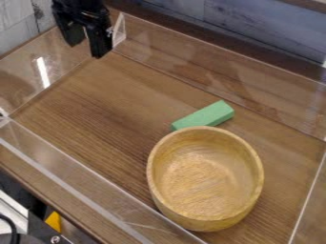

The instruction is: Put the green block in the brown bowl

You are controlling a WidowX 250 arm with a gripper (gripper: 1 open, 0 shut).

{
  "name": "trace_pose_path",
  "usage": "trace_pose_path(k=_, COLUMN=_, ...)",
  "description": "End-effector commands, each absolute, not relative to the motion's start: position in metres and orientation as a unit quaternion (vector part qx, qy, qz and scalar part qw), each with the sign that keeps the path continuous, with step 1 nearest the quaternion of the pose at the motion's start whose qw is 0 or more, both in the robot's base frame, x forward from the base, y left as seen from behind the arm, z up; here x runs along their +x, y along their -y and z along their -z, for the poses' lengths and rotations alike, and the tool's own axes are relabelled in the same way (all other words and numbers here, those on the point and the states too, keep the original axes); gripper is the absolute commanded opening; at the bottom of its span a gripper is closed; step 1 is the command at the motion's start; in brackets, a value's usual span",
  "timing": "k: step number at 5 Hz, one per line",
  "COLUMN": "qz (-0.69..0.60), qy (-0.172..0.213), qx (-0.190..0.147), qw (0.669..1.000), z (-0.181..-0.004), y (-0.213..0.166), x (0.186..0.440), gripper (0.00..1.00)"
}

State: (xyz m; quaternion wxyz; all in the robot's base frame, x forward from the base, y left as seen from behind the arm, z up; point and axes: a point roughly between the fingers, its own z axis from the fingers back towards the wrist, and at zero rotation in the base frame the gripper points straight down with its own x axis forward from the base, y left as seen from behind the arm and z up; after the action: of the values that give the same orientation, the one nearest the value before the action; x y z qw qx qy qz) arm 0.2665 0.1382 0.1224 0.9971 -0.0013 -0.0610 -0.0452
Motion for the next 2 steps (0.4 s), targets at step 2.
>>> trace_pose_path(k=2, qz=0.038, qy=0.101, qx=0.010, qw=0.994, z=-0.147, y=-0.162, x=0.271, gripper=1.00)
